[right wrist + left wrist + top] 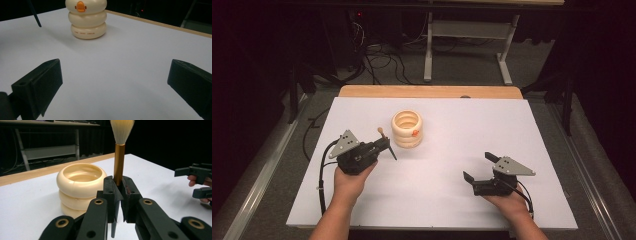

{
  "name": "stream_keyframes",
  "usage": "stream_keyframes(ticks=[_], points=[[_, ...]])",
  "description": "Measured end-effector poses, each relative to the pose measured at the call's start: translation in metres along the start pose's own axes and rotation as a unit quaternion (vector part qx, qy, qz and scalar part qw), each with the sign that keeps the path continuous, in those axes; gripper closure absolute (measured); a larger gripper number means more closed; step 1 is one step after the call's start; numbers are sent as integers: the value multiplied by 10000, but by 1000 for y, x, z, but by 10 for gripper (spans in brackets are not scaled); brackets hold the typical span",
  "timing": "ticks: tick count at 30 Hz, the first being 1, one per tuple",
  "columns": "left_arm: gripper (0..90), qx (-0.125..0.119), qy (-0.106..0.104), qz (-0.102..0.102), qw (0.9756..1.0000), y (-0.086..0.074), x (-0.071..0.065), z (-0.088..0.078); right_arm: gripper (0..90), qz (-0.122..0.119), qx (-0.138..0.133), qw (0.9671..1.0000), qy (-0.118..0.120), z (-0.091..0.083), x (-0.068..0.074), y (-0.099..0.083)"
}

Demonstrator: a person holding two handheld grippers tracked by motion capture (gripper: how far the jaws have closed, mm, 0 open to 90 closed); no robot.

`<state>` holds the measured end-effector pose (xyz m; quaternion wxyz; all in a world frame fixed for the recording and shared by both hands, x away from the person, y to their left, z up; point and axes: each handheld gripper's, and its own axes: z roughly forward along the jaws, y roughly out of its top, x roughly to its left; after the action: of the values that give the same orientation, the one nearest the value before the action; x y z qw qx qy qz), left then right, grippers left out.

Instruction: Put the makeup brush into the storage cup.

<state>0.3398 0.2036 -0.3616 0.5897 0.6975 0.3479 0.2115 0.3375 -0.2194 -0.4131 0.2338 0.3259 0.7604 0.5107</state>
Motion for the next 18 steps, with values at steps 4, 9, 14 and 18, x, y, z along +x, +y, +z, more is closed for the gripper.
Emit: stream_keyframes(ticks=[4,9,14,18], points=[[834,-27,58,71,10000,4,-2,-2,10,-6,18,10000,-11,-3,-2,-2],[834,-22,114,34,9999,5,-2,-2,10,-20,-12,10000,-10,-3,-3,-2],[834,10,161,32,9999,12,-3,1,10,13,-52,10000,-12,-2,-3,-1],[835,-12,219,21,9998,21,-2,2,10,-11,-47,10000,-16,-2,-4,-1]])
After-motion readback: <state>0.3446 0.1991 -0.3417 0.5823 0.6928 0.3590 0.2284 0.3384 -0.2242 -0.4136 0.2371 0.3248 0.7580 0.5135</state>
